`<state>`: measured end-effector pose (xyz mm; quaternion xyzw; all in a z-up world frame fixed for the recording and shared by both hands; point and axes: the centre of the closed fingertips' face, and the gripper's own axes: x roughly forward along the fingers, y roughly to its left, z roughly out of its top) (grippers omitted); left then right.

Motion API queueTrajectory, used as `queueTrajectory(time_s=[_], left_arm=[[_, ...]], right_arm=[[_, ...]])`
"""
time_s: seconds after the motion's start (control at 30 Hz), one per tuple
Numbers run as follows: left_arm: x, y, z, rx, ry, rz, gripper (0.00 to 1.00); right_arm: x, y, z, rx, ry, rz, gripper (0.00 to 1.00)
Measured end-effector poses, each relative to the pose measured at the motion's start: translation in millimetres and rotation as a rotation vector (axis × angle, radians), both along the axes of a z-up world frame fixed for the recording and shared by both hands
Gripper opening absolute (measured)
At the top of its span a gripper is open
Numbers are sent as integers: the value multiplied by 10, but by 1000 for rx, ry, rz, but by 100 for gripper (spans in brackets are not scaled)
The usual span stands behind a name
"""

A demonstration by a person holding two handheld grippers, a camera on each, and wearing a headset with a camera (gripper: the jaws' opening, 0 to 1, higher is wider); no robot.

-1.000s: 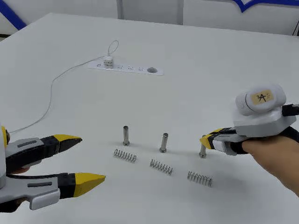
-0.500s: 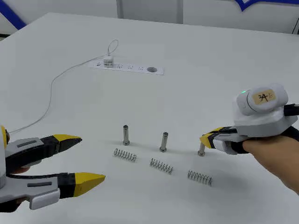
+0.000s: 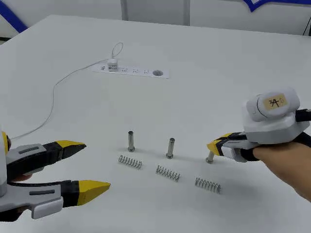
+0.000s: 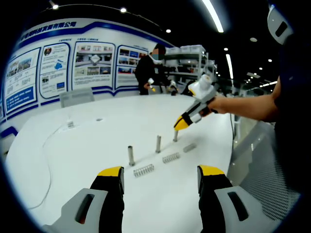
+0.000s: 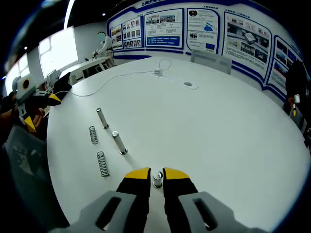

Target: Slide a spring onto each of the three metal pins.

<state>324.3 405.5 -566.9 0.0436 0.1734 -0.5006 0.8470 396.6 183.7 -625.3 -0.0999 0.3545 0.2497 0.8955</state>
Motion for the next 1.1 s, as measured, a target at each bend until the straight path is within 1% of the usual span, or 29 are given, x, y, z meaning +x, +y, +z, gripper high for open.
queueTrajectory(time_s=[0.27,0.43,0.6,0.7,0.8,0.93,1.1], left_arm=[[-1,-6,6,2,-3,-2,63],[-8,-6,9,3,-5,-4,63],[-14,-11,15,3,-8,-9,63],[-17,-16,20,2,-10,-13,63],[-17,-18,29,1,-12,-14,63],[-20,-20,38,0,-15,-15,63],[-21,-27,50,0,-17,-16,63]], right_arm=[[-2,-6,25,-5,-9,11,12],[0,-7,100,-6,-30,14,14],[-30,-27,172,-12,-48,20,16],[-77,-29,219,2,-55,22,16],[-142,-37,228,-9,-59,30,16],[-233,-47,209,-22,-57,46,16],[-371,-45,159,-32,-40,69,16]])
